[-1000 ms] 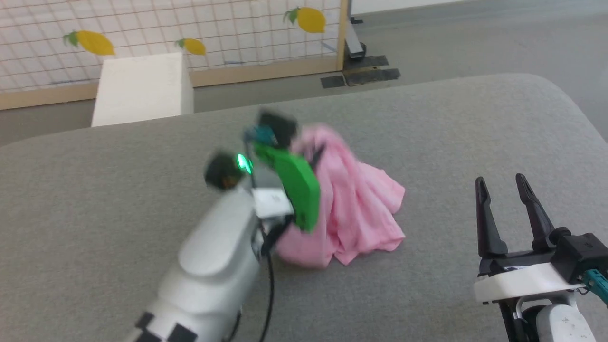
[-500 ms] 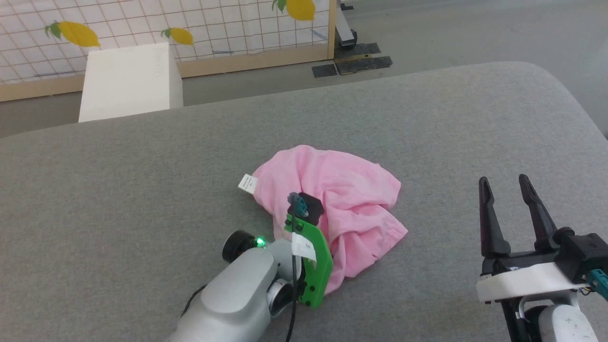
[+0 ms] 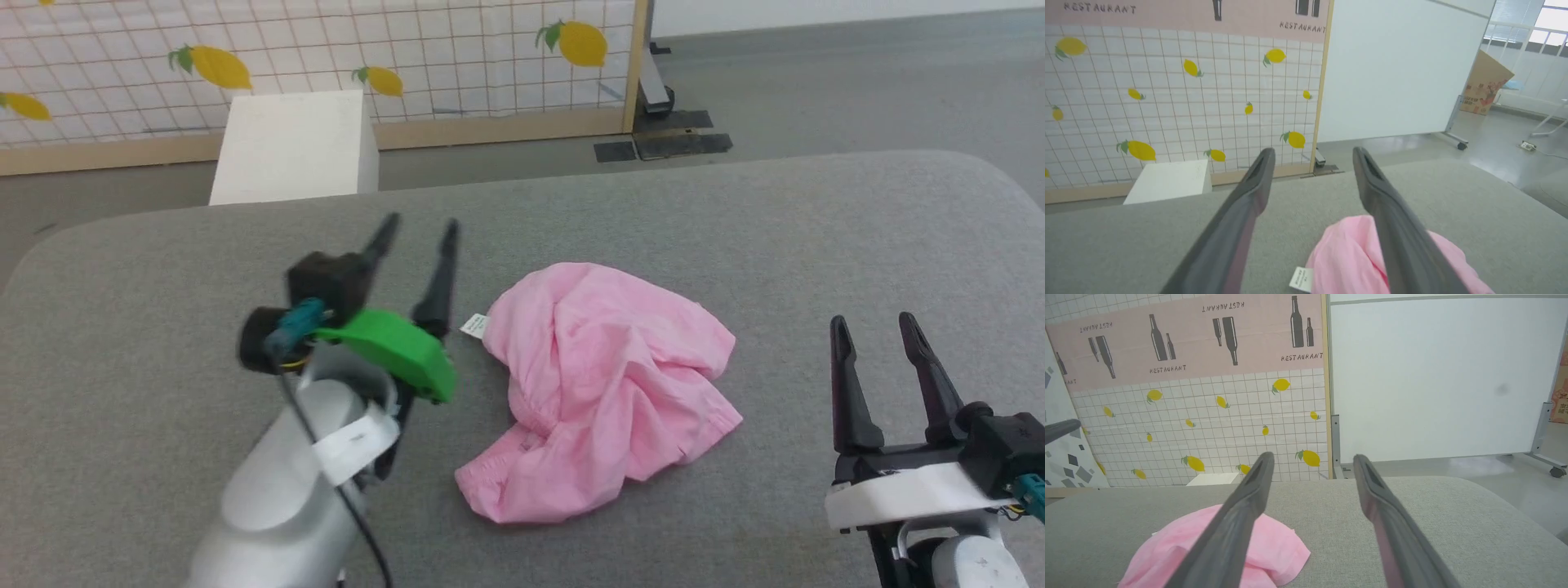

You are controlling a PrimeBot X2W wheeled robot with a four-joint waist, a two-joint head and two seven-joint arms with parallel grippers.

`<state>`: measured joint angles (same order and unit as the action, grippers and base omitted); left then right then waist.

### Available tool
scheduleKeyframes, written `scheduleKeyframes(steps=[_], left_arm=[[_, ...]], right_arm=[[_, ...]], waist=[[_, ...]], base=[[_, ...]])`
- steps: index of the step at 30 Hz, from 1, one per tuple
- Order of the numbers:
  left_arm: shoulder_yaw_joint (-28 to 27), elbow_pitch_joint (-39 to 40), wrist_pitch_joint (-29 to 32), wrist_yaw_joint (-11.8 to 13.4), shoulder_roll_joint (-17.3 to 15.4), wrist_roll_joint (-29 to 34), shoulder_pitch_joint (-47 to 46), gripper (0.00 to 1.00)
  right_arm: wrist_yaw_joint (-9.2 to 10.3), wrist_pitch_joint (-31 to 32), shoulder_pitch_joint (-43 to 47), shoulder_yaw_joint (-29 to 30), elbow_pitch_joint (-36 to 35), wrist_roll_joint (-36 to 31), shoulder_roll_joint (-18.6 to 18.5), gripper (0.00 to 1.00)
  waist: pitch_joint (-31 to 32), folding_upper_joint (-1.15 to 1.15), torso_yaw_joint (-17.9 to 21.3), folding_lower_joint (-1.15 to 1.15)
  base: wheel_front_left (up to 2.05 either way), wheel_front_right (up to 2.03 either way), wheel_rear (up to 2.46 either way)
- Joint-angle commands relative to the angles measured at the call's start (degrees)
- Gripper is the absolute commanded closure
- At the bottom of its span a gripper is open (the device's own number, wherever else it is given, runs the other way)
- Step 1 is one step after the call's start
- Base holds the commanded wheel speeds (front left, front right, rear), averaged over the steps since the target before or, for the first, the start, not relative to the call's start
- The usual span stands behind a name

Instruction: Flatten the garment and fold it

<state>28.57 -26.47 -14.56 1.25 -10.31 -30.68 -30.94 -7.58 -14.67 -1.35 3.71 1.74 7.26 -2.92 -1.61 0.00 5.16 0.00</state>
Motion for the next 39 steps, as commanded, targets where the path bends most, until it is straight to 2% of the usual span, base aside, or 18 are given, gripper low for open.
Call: scheduleKeyframes(steps=[1, 4, 8, 14, 20, 28, 39], left_arm=[[-2.3, 3.2, -0.4, 0.7, -1.0, 1.8, 2.5, 0.00], [-7.7, 9.0, -0.4, 0.5, -1.8, 4.4, 7.9, 0.00], [-12.4, 12.7, -0.4, -1.6, -1.7, 6.6, 14.3, 0.00], [-16.3, 14.4, -0.4, -5.0, -0.2, 9.5, 20.6, 0.00], [-19.8, 15.8, -0.4, -6.2, 1.8, 12.0, 25.2, 0.00], [-22.9, 16.3, -0.4, -7.4, 4.3, 14.2, 26.3, 0.00], [-24.3, 15.7, -0.4, -8.4, 6.0, 15.4, 25.5, 0.00]], right_arm=[[0.09, -0.3, 0.7, 0.1, -0.2, -0.3, 0.0, 0.00], [0.09, -0.3, 1.0, 0.0, -0.4, -0.6, 0.0, 0.00], [0.09, -0.3, 1.6, 0.0, -0.3, -1.1, 0.0, 0.00], [0.09, -0.3, 2.3, -0.2, 0.2, -1.9, 0.0, 0.00], [0.09, -0.3, 2.9, -0.8, 0.7, -2.2, 0.0, 0.00], [0.09, -0.3, 3.0, -0.4, 1.0, -2.5, 0.0, 0.00], [0.09, -0.3, 2.6, -0.8, 1.1, -2.3, 0.0, 0.00]], waist=[[0.7, 0.00, -1.3, 0.00], [1.1, 0.00, -2.0, 0.00], [1.6, 0.00, -3.3, 0.00], [2.4, 0.00, -4.9, 0.00], [2.6, 0.00, -6.1, 0.00], [2.0, 0.00, -7.1, 0.00], [1.0, 0.00, -6.9, 0.00]], base=[[0.00, 0.00, 0.00], [0.00, 0.00, 0.00], [0.00, 0.00, 0.00], [0.00, 0.00, 0.00], [0.00, 0.00, 0.00], [0.00, 0.00, 0.00], [0.00, 0.00, 0.00]])
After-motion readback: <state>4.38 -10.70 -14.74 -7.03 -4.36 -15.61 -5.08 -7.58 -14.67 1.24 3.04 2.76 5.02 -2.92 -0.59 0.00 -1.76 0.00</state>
